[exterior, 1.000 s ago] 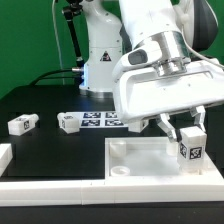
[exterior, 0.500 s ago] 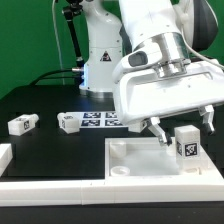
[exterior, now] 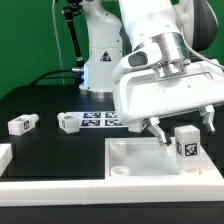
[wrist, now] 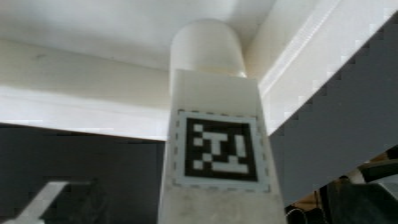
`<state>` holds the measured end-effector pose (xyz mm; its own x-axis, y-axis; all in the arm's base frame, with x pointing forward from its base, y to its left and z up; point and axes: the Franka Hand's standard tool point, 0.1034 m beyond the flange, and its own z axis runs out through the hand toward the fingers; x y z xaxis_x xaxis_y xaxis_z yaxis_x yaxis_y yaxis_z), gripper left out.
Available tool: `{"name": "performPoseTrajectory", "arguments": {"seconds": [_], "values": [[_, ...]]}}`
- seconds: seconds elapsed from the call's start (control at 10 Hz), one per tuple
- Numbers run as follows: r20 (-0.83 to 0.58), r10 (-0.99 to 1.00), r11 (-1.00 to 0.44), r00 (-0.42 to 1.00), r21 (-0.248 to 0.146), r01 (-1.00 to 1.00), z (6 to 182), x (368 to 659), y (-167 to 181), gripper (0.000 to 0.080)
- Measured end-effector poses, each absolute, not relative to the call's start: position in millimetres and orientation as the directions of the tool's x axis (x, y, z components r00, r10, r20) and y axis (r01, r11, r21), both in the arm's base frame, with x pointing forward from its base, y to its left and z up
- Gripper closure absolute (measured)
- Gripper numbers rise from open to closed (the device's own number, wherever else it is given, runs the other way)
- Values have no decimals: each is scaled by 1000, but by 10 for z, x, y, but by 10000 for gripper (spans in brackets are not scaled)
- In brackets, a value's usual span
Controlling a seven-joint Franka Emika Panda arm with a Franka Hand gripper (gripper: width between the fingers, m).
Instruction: Assemble square table
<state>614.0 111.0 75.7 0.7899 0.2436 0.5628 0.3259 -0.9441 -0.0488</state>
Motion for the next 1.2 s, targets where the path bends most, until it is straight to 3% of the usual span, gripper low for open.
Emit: {"name": "performPoseTrajectory", "arguments": {"seconds": [0.2,0.3,0.5,0.8,1.2], "values": [[455,233,-949,859,-85,302,955,6116,1017,150],[455,236,-951,859,-73,300,964,6137,975,150],[290,182,-956,940,-171,238,963,6168,1103,150],[194,207,-946,959,-208,247,966,6231,1161,150],[167,162,-956,973,-219,196,919,6234,1159,150]]}}
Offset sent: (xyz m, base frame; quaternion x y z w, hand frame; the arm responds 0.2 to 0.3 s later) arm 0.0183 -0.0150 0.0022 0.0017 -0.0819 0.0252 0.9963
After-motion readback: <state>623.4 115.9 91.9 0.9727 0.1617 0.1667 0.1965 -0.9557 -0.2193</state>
